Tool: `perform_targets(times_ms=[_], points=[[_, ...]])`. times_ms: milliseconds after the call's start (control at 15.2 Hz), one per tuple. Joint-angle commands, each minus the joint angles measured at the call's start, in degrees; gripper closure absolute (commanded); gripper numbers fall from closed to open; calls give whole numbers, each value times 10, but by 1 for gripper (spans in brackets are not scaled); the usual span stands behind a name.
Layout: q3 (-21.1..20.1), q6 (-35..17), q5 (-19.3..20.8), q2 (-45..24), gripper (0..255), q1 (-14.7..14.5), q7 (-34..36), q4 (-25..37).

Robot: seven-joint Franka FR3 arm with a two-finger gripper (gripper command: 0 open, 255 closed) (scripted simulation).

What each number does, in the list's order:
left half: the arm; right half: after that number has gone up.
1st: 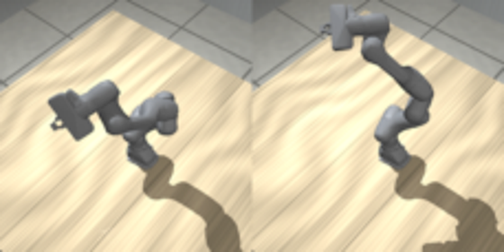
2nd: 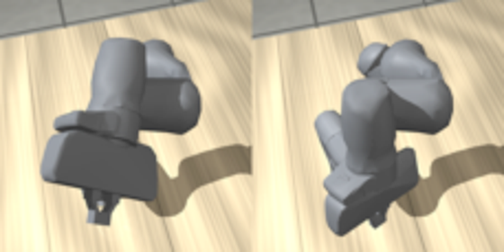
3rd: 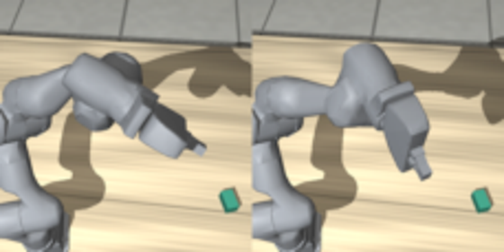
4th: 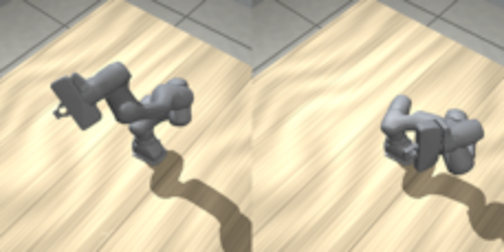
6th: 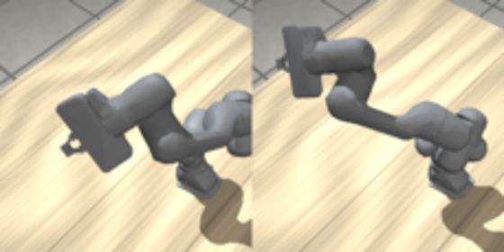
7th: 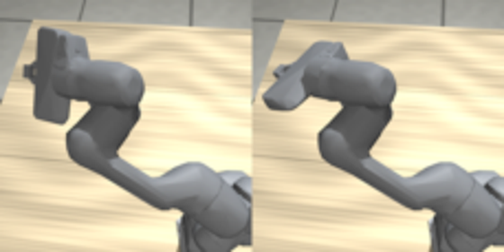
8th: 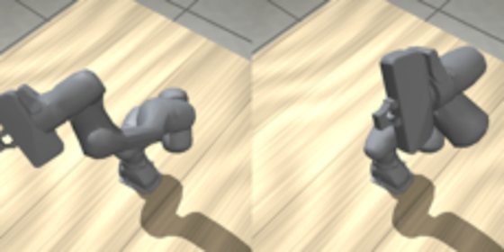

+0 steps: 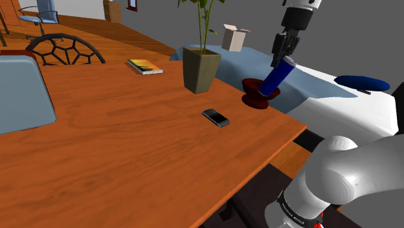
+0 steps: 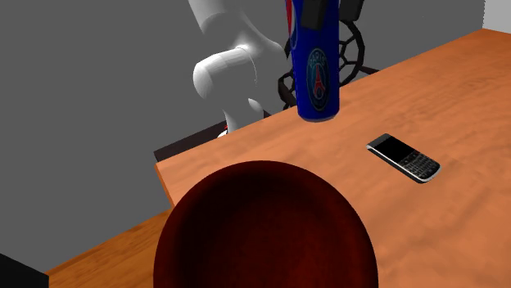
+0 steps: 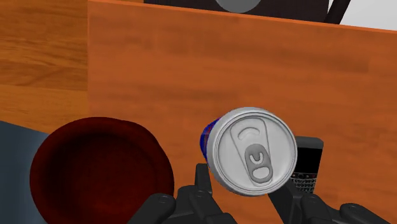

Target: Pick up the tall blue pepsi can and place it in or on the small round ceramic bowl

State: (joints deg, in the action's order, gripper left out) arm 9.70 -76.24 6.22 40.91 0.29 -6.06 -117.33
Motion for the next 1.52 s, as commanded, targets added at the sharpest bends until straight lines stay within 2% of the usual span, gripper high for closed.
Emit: perform_targets(times_ms=[0, 528, 1056, 1452], points=[[-1, 15, -1, -7, 255, -1, -1, 22], [-2, 65, -5, -40, 255, -4, -5, 105], [89, 74, 8, -192, 255, -3, -107, 272], [167, 105, -30, -341, 255, 13, -201, 449]])
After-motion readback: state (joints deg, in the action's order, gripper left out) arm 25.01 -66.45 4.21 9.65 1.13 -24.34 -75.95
